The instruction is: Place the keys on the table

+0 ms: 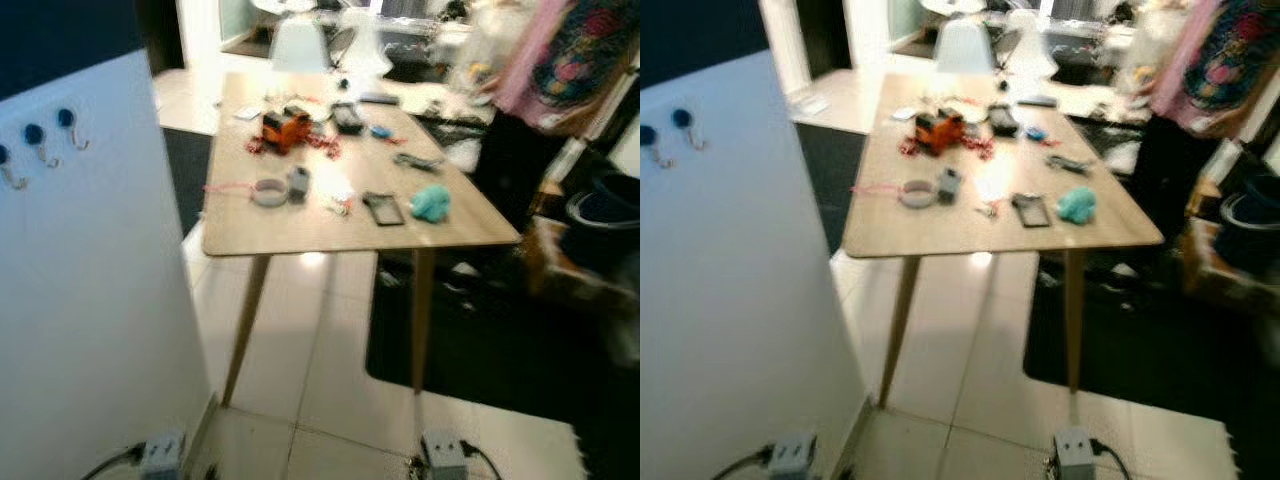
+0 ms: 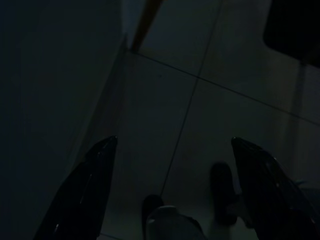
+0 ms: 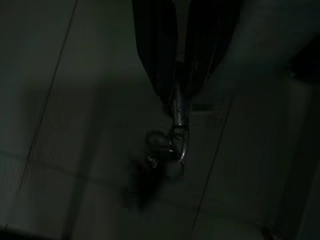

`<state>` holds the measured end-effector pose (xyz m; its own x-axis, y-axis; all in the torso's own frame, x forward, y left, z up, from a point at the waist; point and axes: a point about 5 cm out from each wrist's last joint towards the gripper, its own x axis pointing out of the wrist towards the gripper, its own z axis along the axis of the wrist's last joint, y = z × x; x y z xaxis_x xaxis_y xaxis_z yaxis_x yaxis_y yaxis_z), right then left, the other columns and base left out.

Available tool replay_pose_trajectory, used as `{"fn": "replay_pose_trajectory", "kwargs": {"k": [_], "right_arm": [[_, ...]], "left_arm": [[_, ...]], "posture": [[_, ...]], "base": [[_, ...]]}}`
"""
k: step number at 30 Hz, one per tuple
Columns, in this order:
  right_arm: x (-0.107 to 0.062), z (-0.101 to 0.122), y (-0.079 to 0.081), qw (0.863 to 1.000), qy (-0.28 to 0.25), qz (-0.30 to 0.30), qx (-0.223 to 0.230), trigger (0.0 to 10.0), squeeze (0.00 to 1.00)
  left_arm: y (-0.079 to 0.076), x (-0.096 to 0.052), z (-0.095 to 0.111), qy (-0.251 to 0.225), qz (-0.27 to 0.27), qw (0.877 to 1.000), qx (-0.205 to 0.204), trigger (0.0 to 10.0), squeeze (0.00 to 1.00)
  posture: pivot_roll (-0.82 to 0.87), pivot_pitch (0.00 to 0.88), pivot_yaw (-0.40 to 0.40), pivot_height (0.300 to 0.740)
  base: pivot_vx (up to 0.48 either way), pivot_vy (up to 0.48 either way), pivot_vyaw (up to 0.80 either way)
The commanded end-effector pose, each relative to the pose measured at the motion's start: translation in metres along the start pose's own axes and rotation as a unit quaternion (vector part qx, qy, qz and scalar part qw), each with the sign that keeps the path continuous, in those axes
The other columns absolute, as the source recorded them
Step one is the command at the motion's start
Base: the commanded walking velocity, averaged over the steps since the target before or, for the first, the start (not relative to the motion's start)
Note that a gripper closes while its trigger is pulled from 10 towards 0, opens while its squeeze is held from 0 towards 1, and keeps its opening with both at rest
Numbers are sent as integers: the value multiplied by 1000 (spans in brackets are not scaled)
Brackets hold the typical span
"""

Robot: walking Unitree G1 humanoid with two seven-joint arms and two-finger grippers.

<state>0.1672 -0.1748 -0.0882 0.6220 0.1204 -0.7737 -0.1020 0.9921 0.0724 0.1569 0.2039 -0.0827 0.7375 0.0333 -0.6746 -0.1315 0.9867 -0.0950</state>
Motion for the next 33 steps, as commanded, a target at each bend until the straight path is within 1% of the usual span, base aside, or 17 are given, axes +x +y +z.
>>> {"fn": "replay_pose_trajectory", "kwargs": {"k": [1,6,8,12,19,27,30,33], "right_arm": [[0,3,-3,1000,-5,-2,-9,10000,0],[0,4,-2,1000,-4,2,-8,10000,0],[1,5,-2,1000,-2,5,-22,10000,0],[1,5,0,1000,-2,13,-15,10000,0],[2,7,1,1000,-3,17,-18,10000,0],[3,9,5,1000,-6,22,-21,10000,0],[4,10,6,1000,-8,22,-20,10000,0],[4,10,6,999,-9,23,-20,10000,0]], "left_arm": [[-1,1,2,-2,2,1000,-6,10000,0],[-1,2,3,-5,4,1000,-12,10000,0],[-1,2,4,-6,5,1000,-12,10000,0],[-1,3,6,-10,10,1000,-22,10000,0],[0,4,8,-18,21,999,-35,10000,0],[2,6,13,-24,30,998,-40,10000,0],[1,7,16,-29,29,999,-36,10000,0],[-1,9,24,-46,27,998,-34,10000,0]], "posture": [[32,52,-4,740],[34,54,-7,740],[34,54,-7,740],[37,58,-10,740],[43,64,-16,740],[44,66,-10,740],[44,67,-8,740],[48,69,-9,740]], "base": [[0,0,-800],[0,0,-800],[0,0,0],[0,0,0],[0,0,0],[0,0,0],[0,-355,0],[0,-480,0]]}}
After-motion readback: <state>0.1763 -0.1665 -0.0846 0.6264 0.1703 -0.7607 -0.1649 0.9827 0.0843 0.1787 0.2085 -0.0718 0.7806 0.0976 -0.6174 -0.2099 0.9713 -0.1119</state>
